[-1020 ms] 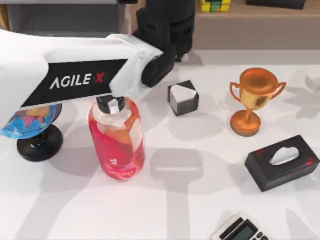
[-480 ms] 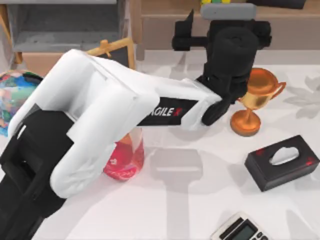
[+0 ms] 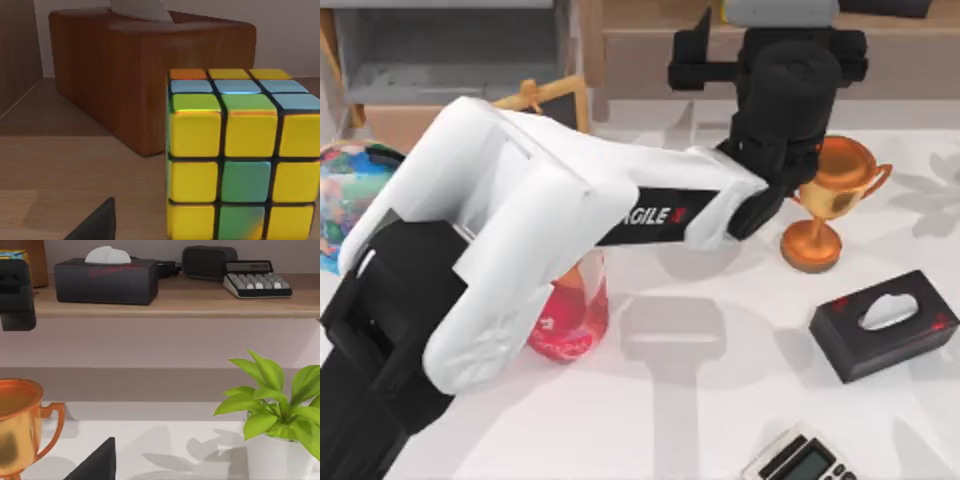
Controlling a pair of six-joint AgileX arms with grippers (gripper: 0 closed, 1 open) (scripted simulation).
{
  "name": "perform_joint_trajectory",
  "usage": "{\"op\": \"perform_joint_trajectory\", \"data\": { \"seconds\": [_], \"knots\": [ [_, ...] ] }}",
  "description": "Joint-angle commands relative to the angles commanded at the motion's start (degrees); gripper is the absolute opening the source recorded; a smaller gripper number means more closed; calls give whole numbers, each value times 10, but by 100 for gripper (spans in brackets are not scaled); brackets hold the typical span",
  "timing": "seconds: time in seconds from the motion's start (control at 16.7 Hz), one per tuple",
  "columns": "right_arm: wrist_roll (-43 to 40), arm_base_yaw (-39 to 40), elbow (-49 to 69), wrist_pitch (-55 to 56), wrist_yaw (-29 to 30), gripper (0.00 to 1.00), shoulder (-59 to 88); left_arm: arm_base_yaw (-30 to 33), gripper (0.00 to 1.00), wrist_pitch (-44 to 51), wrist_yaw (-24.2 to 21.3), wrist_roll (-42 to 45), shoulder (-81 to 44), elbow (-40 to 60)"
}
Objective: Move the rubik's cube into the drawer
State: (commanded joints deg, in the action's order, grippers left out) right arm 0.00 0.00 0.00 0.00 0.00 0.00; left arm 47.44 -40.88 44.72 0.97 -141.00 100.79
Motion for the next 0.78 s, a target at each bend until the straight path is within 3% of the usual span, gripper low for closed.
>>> {"op": "perform_joint_trajectory", "data": {
  "seconds": [0.54,0.78],
  "knots": [
    [0,0,0,0,0,100,0,-36,100,75,-37,-3,-84,157],
    [0,0,0,0,0,100,0,-36,100,78,-37,-4,-95,170]
  ]
}}
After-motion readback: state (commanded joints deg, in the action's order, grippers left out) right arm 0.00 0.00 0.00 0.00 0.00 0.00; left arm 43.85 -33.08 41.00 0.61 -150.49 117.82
